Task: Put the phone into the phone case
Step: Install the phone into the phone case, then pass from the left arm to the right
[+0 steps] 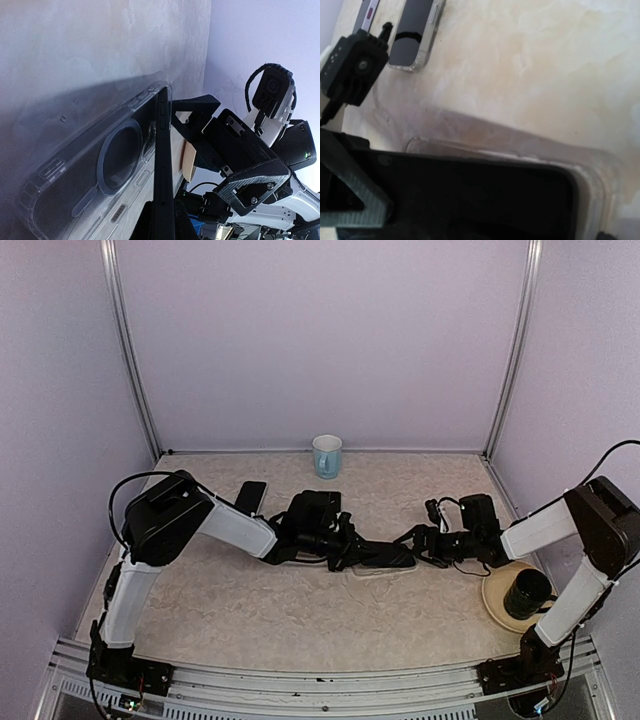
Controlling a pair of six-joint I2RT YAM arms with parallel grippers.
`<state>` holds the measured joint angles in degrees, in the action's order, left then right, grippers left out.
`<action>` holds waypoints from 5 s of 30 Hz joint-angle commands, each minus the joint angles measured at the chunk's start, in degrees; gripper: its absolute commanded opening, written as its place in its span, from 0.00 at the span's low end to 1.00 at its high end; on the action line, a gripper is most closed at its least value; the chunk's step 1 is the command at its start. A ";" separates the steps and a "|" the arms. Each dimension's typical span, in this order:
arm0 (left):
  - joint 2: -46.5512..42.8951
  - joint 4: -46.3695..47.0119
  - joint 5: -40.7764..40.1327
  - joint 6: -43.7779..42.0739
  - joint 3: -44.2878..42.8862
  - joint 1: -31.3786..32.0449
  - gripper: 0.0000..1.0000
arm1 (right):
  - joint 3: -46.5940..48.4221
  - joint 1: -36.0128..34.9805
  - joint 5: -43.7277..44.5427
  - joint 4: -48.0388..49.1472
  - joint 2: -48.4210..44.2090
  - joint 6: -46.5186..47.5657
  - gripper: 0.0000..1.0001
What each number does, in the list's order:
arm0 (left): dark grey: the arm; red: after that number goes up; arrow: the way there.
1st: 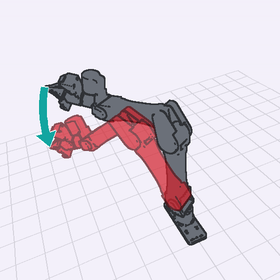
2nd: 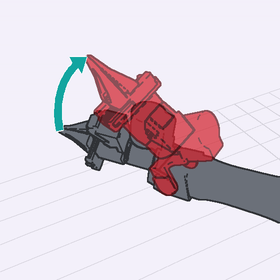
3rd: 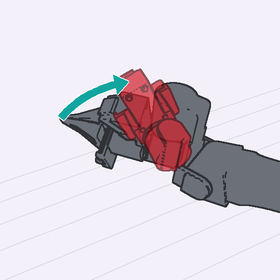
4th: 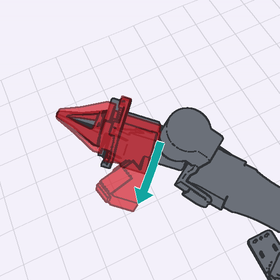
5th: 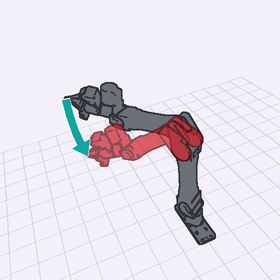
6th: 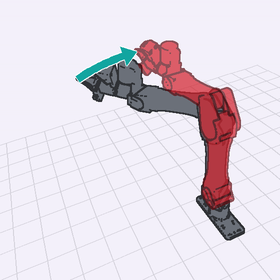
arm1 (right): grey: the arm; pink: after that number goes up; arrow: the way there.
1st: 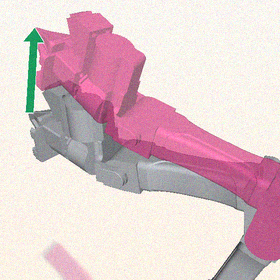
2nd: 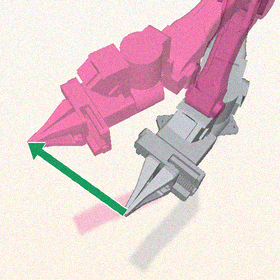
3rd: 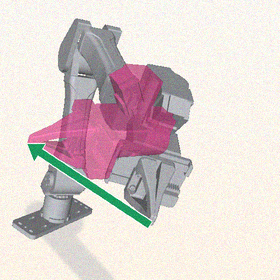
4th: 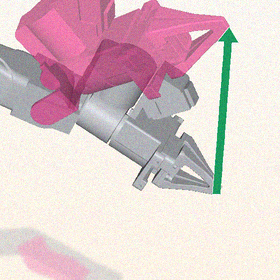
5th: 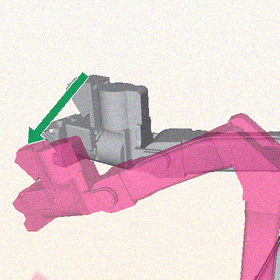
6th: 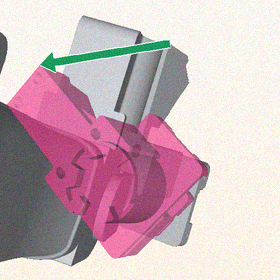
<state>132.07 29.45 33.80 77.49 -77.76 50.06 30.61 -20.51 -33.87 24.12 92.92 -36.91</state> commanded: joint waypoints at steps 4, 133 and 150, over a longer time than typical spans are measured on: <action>3.43 -0.95 2.17 -1.22 0.30 0.30 0.00 | 2.50 -1.67 -2.50 -1.42 1.76 0.59 1.00; -6.26 34.09 12.43 -4.28 11.05 3.00 0.00 | -11.19 -1.09 -18.78 5.54 -18.14 -6.74 0.84; -5.01 34.00 13.69 -3.78 9.64 3.39 0.00 | -11.27 -2.16 -22.90 10.19 -14.97 -9.53 0.57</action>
<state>128.31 59.75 46.44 73.89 -65.39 52.84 19.79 -21.87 -53.95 30.85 77.21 -45.80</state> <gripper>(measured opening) 0.070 0.600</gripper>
